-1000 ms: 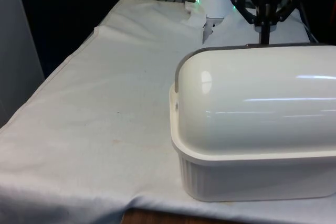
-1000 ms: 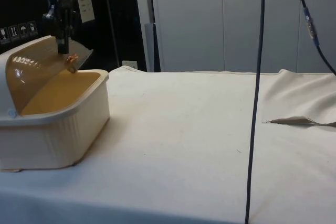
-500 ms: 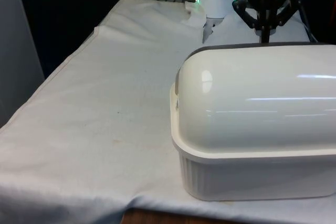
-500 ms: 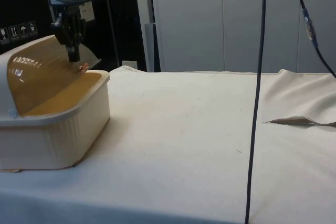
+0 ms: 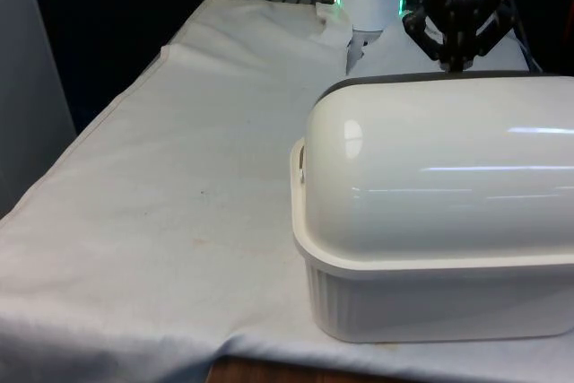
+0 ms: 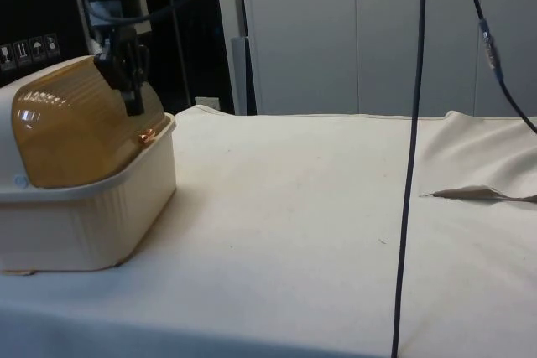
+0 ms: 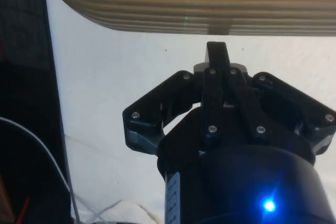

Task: Open the lid, then close it.

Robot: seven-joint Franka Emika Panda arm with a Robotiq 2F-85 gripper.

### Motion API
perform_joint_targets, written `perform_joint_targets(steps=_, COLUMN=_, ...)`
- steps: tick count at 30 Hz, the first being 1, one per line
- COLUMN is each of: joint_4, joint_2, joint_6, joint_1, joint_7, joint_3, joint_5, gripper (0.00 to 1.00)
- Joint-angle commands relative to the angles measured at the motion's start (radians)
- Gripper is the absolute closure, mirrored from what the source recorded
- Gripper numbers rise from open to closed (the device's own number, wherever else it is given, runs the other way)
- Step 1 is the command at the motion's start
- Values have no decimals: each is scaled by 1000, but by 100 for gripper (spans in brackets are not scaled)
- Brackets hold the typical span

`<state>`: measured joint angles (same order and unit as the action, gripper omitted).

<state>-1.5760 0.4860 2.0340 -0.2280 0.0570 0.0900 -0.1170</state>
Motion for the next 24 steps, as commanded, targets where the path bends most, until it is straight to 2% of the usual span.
perform_joint_targets(steps=1, joint_4=-5, joint_2=0, joint_6=-8, joint_1=0, joint_7=-3, joint_3=-3, joint_5=-6, gripper=100)
perform_joint_targets(steps=5, joint_4=-12, joint_2=0, joint_6=-14, joint_1=0, joint_7=-2, joint_3=-4, joint_5=-6, gripper=100)
perform_joint_targets(steps=9, joint_4=-47, joint_2=-21, joint_6=2, joint_1=-3, joint_7=-2, joint_3=-4, joint_5=-3, gripper=100)
perform_joint_targets(steps=10, joint_4=-24, joint_2=-1, joint_6=-15, joint_1=-1, joint_7=0, joint_3=-3, joint_5=0, gripper=100)
perform_joint_targets(steps=11, joint_4=-63, joint_2=-32, joint_6=11, joint_1=-5, joint_7=-3, joint_3=-4, joint_5=-1, gripper=100)
perform_joint_targets(steps=18, joint_4=-130, joint_2=-74, joint_6=41, joint_1=-10, joint_7=-2, joint_3=-3, joint_5=3, gripper=100)
perform_joint_targets(steps=19, joint_4=-99, joint_2=-53, joint_6=17, joint_1=-6, joint_7=1, joint_3=-4, joint_5=1, gripper=100)
perform_joint_targets(steps=21, joint_4=-161, joint_2=-94, joint_6=57, joint_1=-12, joint_7=-1, joint_3=-3, joint_5=4, gripper=100)
perform_joint_targets(steps=24, joint_4=-193, joint_2=-115, joint_6=71, joint_1=-14, joint_7=1, joint_3=-3, joint_5=6, gripper=100)
